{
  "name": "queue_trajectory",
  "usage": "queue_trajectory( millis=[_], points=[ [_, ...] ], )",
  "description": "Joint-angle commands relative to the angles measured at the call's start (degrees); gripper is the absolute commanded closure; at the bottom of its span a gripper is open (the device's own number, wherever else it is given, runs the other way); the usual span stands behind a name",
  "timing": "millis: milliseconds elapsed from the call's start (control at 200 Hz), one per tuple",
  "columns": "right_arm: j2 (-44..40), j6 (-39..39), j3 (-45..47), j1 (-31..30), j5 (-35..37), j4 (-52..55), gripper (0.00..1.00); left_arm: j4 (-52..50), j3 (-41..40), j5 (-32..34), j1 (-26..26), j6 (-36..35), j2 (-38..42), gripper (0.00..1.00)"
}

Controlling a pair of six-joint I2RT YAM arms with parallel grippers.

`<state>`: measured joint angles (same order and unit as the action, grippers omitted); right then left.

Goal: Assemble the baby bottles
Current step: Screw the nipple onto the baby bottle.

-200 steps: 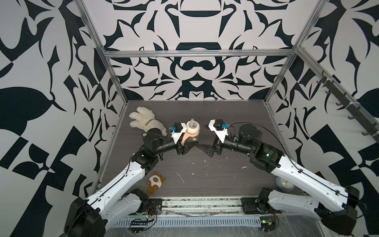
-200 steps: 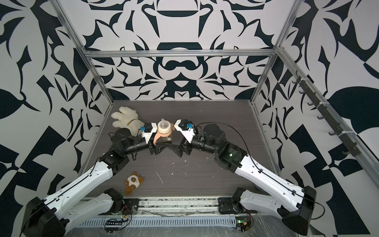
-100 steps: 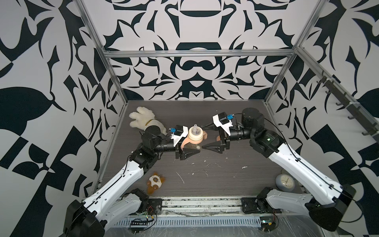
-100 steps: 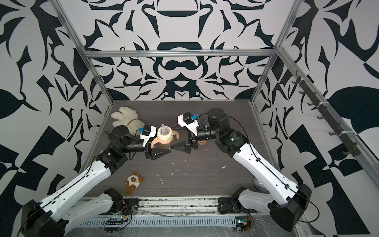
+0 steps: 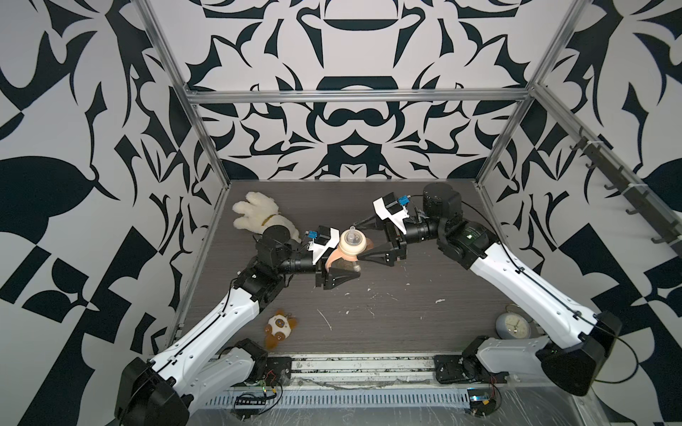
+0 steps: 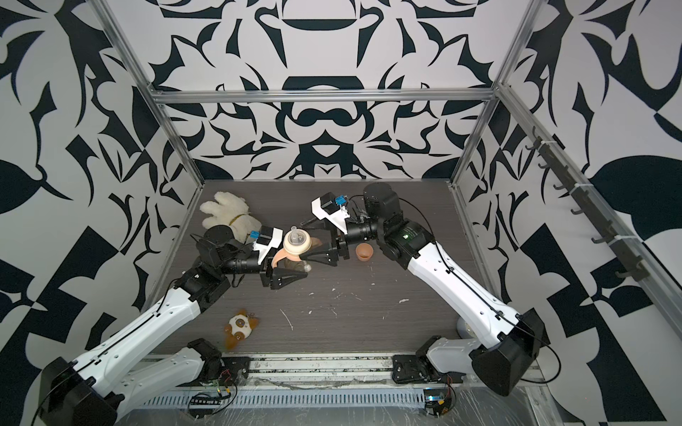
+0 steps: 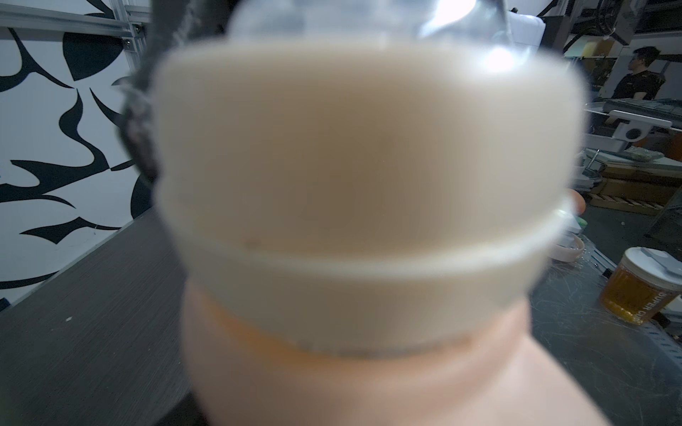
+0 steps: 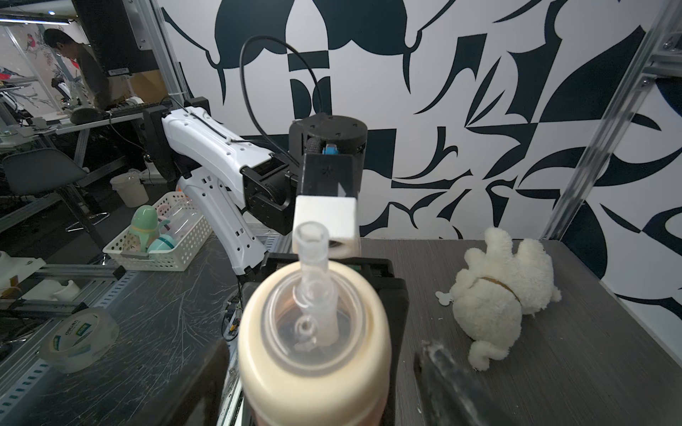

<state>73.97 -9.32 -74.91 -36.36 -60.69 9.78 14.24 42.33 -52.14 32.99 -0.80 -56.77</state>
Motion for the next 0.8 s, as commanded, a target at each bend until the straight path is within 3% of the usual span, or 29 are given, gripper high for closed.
queue_trajectory(
  millis=[0, 245, 360, 565, 795],
  points=[
    [0.1, 2.5, -2.8, 0.1, -1.5, -5.2, 0.19, 0.1, 2.0, -1.6, -0.1, 0.4, -0.2, 1.00],
    [2.9, 7.3, -2.5, 0.1, -4.1, -10.7, 0.20, -0.6, 2.1, -1.1, -0.1, 0.1, -0.4, 1.00],
    [3.4, 7.9, -2.5, 0.1, -4.9, -10.9, 0.25, -0.7, 2.3, -0.9, -0.2, 0.1, -0.9, 1.00],
    [3.9, 5.9, -2.2, 0.1, -3.4, -8.1, 0.51, -1.5, 2.8, 1.0, -0.2, 0.0, -1.0, 1.00],
    [3.0, 2.5, 0.3, 0.1, 2.4, -4.4, 0.62, -3.0, 3.7, 6.1, -0.1, 0.0, 0.1, 1.00]
  ],
)
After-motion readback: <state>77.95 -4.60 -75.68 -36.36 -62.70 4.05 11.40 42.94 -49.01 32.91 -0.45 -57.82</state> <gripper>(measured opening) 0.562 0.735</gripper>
